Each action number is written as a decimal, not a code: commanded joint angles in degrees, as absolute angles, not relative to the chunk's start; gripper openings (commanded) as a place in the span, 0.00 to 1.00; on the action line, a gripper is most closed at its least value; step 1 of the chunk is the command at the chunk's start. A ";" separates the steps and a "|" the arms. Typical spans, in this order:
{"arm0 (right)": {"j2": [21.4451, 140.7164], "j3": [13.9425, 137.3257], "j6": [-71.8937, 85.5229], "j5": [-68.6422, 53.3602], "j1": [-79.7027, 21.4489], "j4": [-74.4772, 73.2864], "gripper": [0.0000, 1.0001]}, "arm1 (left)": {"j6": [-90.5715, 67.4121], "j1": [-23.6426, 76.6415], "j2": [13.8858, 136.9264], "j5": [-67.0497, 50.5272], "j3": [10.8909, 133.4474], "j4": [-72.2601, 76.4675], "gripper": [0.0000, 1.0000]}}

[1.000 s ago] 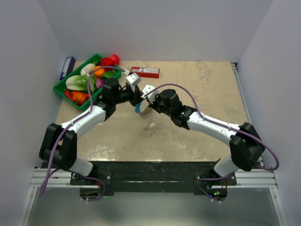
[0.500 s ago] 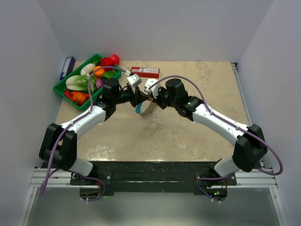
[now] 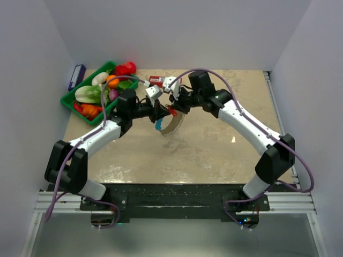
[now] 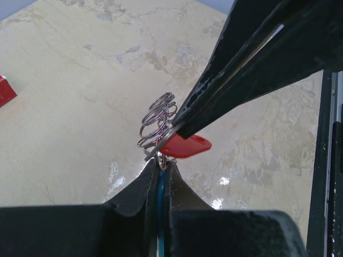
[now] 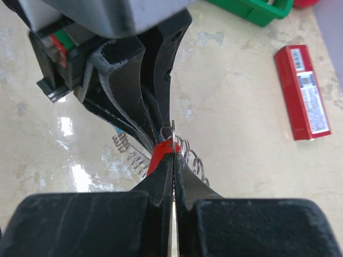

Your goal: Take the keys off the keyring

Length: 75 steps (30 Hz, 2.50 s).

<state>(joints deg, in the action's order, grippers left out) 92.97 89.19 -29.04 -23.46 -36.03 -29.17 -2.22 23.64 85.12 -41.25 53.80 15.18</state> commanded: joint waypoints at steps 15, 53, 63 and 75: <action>95.36 95.98 -33.14 -19.34 -35.77 -28.23 0.00 | -1.23 23.91 84.29 -45.70 56.25 17.67 0.00; 86.40 79.01 -31.03 -26.19 -37.08 -17.84 0.34 | -1.58 23.82 83.67 -47.29 56.25 17.58 0.00; 88.24 80.24 -32.69 -19.27 -40.34 -17.32 0.36 | -1.85 23.82 84.29 -47.02 56.16 17.75 0.00; 89.30 79.98 -32.43 -13.01 -40.96 -14.41 0.35 | -1.85 23.82 84.29 -47.20 56.07 17.84 0.00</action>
<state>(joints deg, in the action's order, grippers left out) 89.14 78.81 -31.97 -17.10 -41.01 -17.96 -1.89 23.75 85.21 -45.56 53.80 14.17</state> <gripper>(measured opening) 0.353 0.066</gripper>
